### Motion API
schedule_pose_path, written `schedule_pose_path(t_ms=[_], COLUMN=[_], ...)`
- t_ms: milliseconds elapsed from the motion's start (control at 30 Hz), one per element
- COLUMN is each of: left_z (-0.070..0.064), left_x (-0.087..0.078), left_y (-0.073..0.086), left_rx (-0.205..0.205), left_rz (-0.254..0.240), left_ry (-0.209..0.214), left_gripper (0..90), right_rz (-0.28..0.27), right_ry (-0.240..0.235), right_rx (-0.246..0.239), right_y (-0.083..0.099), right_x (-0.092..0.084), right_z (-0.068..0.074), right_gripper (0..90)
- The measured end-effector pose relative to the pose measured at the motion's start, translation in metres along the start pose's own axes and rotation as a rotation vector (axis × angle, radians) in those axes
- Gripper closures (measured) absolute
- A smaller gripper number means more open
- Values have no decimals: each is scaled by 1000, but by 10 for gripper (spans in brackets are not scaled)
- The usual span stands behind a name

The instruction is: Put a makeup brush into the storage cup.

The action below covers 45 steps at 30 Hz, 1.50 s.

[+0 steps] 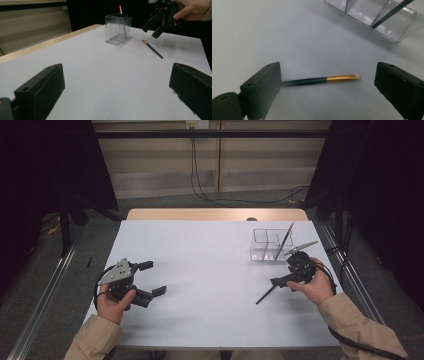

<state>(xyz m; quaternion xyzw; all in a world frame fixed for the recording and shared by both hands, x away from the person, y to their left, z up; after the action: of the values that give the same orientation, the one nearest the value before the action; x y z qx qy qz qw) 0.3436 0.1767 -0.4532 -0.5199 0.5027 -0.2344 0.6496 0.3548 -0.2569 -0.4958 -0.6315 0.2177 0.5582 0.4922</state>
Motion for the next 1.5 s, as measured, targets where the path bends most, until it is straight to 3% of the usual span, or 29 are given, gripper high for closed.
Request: schedule_pose_path(t_ms=[500, 933, 1500], left_z=[1, 1, 2], left_x=[1, 1, 0], left_y=[1, 0, 0], left_rx=[2, 9, 12], left_rz=[2, 3, 5], left_ry=[4, 2, -4], left_gripper=[0, 1, 1], right_rz=[68, 69, 60], right_ry=[5, -36, -29], right_rx=[93, 130, 138], right_y=[8, 12, 14], right_x=[9, 12, 14], right_z=[-2, 0, -3], right_gripper=[148, 238, 254])
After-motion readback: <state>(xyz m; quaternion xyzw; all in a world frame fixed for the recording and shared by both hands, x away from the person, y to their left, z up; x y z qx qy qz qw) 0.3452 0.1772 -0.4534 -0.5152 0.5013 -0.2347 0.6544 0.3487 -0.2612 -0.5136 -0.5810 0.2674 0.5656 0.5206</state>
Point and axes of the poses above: each handheld gripper's, and its own axes: x roughly forward along the jaws, y roughly out of its underside, z roughly to its left, the point moved 7 cm from there along x, roughly forward along the jaws, and after that the axes turned 9 degrees about z, right-handed, at the moved point
